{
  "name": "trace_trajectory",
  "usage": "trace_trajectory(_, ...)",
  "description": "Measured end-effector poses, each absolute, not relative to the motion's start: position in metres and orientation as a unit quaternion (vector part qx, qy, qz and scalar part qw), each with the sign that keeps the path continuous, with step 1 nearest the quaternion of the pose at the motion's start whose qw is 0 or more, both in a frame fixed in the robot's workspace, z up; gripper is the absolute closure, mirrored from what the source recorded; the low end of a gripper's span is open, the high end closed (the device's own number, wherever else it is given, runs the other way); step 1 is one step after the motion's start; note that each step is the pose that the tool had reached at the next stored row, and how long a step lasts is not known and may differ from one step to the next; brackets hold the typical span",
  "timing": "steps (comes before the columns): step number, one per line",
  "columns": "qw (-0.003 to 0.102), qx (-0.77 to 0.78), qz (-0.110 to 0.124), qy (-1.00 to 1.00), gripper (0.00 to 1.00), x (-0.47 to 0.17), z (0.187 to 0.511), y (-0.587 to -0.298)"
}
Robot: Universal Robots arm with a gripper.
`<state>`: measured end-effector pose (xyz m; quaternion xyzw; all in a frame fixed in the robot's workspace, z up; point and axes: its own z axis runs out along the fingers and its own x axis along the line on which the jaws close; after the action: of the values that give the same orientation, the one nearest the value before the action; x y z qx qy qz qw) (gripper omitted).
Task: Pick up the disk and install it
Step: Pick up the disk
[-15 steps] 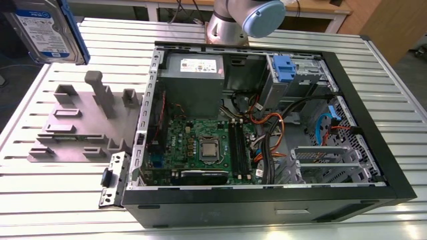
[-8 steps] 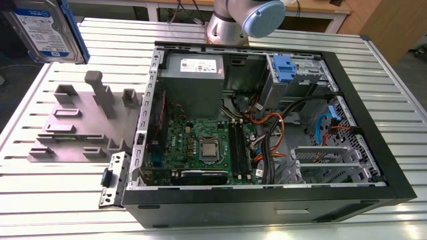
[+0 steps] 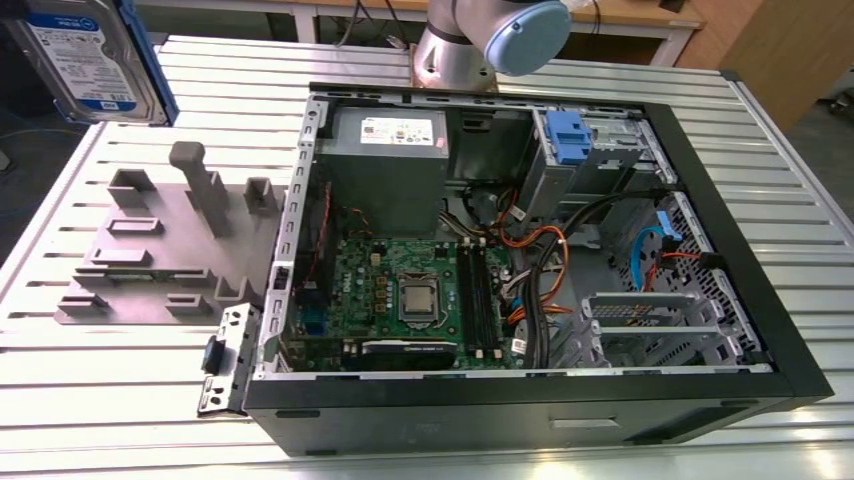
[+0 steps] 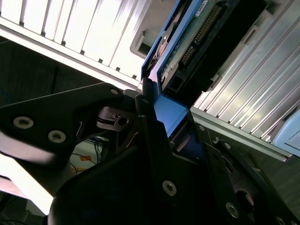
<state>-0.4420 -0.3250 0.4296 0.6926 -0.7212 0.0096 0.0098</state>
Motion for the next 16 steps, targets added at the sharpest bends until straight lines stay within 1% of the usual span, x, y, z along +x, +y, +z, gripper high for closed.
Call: trace_trajectory(16, 0.01, 0.693, 0.01, -0.721, 0.64, -0.442, 0.4382, -0.325)
